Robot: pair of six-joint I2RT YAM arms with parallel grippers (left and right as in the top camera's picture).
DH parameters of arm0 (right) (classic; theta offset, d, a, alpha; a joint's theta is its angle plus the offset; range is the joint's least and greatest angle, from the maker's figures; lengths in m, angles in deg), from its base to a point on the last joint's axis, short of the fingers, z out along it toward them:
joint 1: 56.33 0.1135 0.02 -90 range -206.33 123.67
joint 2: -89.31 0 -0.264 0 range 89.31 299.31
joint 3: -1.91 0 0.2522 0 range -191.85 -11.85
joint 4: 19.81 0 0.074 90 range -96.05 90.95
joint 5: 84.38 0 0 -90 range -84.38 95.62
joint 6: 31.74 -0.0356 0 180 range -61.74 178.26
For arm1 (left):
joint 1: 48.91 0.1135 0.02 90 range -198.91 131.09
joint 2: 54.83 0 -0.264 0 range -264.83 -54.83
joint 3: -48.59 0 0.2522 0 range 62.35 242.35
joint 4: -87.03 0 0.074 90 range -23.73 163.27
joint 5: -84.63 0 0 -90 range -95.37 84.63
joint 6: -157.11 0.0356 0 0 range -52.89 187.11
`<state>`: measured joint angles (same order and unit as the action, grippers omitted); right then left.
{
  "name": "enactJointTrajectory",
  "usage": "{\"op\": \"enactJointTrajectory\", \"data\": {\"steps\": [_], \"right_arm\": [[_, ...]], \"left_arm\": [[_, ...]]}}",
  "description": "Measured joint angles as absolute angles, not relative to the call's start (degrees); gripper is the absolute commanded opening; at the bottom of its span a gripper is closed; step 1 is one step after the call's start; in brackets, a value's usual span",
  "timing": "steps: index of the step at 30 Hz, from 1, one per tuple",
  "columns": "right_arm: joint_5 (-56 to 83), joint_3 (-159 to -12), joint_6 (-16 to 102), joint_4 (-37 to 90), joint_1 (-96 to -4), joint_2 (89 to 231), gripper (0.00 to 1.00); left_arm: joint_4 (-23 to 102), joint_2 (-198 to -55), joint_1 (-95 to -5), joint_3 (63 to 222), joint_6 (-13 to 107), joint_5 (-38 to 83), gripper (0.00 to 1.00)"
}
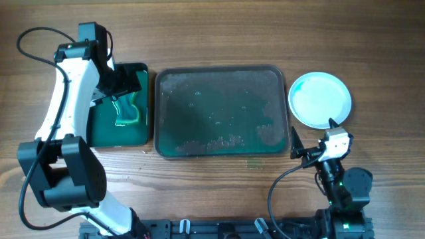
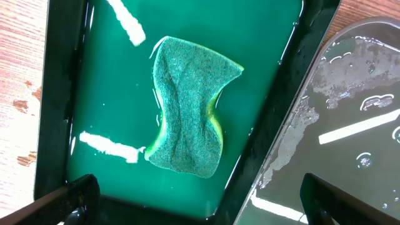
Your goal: Clean dirty plates on tray and stack at the side
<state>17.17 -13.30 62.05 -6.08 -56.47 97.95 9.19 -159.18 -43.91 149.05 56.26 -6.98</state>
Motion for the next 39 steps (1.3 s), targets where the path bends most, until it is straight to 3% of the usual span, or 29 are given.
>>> {"op": "enactJointTrajectory", "data": {"steps": [9,36,39], "right_arm": [[16.93,-12.3,62.27,-6.98,-56.47,90.37,1.0],[16.91,-12.3,62.27,-6.78,-56.47,90.3,1.0],[16.91,-12.3,62.27,-6.78,-56.47,90.3,0.99]], "left_arm": [[9.17,-159.18,-43.91,149.05,56.26,-6.95,1.0],[9.26,-159.16,-43.91,149.05,56.28,-7.06,1.0],[15.47,-157.92,-43.94,148.02,56.3,-7.06,1.0]]}}
